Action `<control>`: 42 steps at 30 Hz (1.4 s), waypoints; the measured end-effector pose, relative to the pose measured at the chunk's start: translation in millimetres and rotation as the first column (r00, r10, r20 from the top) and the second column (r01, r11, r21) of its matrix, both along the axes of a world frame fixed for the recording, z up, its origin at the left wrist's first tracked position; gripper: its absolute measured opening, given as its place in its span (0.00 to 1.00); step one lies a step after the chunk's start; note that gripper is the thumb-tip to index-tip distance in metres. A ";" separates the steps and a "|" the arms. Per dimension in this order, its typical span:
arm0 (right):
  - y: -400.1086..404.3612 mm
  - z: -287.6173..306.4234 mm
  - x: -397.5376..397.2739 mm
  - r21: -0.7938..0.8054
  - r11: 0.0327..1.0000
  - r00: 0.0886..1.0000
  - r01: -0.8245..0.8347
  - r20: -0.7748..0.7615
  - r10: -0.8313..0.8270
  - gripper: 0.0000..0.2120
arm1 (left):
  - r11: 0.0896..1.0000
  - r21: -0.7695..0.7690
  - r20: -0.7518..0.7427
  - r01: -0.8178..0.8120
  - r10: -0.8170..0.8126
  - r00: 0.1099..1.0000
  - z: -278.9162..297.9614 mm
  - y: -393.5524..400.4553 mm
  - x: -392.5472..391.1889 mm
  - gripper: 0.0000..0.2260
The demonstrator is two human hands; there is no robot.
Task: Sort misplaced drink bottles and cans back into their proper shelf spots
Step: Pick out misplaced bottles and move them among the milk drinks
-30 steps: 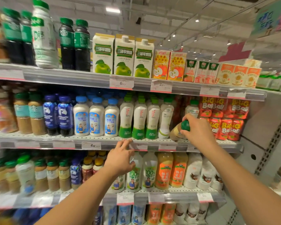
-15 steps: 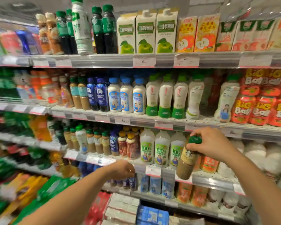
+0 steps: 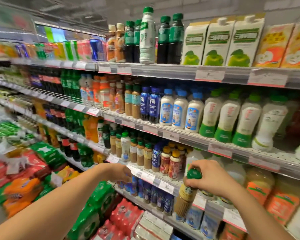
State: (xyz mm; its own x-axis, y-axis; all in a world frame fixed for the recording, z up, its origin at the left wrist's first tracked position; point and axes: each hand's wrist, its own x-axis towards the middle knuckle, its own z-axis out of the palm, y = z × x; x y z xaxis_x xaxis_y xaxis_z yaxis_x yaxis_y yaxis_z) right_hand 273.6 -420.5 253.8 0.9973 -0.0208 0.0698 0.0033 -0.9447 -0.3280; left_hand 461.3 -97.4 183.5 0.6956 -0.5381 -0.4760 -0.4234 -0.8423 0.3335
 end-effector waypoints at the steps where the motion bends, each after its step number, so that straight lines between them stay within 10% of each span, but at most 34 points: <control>1: 5.6 -1.0 7.3 0.001 1.000 1.000 0.002 -0.006 -0.002 0.18 | 1.000 0.014 -0.012 -0.005 0.005 1.000 1.7 5.7 7.7 0.14; 14: 82.7 -1.9 117.8 -0.112 0.988 0.995 0.101 0.005 -0.102 0.23 | 0.992 -0.070 0.273 0.105 -0.083 0.959 17.7 46.2 164.2 0.16; 21: 106.3 -17.1 160.3 -0.058 0.980 0.981 0.190 -0.028 -0.192 0.24 | 0.952 -0.303 0.470 0.041 0.112 0.875 -17.8 37.7 244.5 0.34; 34: 140.2 -39.2 227.8 -0.032 0.961 0.961 0.275 -0.021 -0.276 0.18 | 0.913 -0.404 0.563 0.064 0.193 0.804 -71.1 21.6 272.1 0.28; 42: 181.7 -58.6 285.0 -0.021 0.978 0.978 0.208 -0.007 -0.209 0.16 | 0.775 -0.632 0.335 -0.007 0.281 0.900 -82.8 62.3 242.9 0.21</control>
State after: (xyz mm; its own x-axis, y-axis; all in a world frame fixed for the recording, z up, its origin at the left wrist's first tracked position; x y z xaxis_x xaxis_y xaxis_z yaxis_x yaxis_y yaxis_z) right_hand 558.6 -238.9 195.2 0.9718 -0.2271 0.0634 -0.1974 -0.9307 -0.3079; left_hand 704.2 -35.1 100.7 0.8371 -0.4915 0.2403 -0.5211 -0.5825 0.6239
